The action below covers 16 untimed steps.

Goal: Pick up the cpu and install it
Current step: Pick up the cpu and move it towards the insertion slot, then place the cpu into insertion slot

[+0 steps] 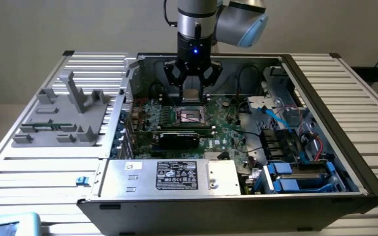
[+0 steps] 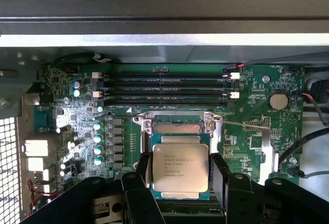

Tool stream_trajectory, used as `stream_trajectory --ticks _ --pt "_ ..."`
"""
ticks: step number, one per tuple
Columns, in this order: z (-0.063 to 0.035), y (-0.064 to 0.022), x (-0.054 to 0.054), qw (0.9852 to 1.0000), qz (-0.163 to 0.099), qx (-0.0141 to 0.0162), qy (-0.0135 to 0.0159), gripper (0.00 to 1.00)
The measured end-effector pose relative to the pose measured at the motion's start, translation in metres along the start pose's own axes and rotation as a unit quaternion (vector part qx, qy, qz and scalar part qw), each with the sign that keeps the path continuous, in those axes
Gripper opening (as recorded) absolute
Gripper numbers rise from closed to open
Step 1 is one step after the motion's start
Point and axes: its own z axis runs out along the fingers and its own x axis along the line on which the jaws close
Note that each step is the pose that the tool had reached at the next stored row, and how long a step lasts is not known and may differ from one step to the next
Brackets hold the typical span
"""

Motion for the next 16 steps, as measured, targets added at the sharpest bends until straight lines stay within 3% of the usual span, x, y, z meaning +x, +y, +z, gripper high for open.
stream_trajectory --ticks 2,16 --pt "0.0003 0.0 0.0 1.0 -0.001 -0.0013 0.0 0.56" --pt "0.0002 0.0 0.0 1.0 -0.001 -0.0015 0.0 0.56"
